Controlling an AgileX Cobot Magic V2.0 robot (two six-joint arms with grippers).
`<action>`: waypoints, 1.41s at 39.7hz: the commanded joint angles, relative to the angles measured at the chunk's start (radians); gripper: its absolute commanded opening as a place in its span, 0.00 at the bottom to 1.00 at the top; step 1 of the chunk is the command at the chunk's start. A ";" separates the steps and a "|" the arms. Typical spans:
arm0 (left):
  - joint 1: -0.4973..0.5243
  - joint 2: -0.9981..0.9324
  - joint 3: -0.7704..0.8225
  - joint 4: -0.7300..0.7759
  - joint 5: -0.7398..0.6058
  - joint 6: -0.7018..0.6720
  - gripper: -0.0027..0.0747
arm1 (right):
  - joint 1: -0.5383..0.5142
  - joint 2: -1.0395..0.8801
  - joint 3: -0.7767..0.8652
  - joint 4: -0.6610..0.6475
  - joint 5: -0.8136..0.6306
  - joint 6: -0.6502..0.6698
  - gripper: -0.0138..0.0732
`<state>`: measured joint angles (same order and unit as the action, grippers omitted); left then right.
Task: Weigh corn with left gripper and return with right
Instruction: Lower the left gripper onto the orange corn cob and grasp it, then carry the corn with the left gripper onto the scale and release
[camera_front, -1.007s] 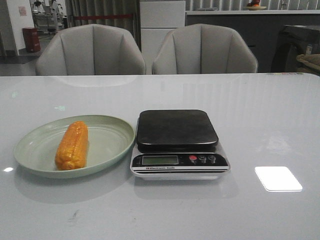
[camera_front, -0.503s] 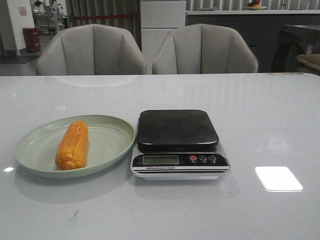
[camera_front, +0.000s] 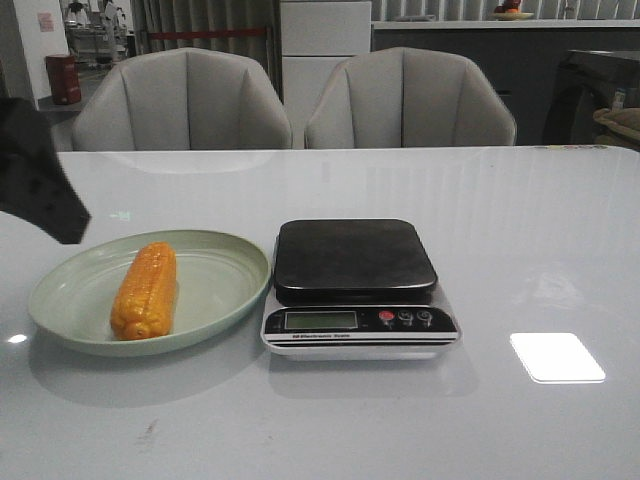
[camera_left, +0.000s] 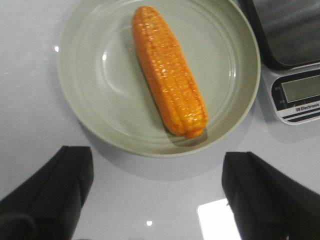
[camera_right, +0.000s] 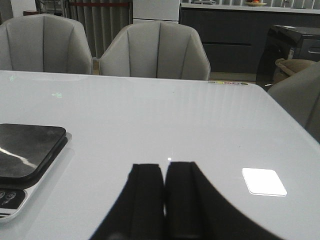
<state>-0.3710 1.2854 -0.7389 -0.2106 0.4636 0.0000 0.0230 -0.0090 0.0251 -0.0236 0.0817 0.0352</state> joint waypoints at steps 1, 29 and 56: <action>-0.028 0.067 -0.076 -0.017 -0.056 -0.020 0.78 | -0.003 -0.019 0.012 -0.012 -0.082 -0.002 0.34; -0.050 0.475 -0.291 -0.105 0.026 -0.050 0.64 | -0.003 -0.019 0.012 -0.012 -0.082 -0.002 0.34; -0.276 0.498 -0.532 -0.190 -0.078 -0.039 0.18 | -0.003 -0.020 0.012 -0.012 -0.082 -0.002 0.34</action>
<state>-0.6328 1.8020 -1.2259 -0.3480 0.4408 -0.0379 0.0230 -0.0090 0.0251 -0.0236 0.0817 0.0352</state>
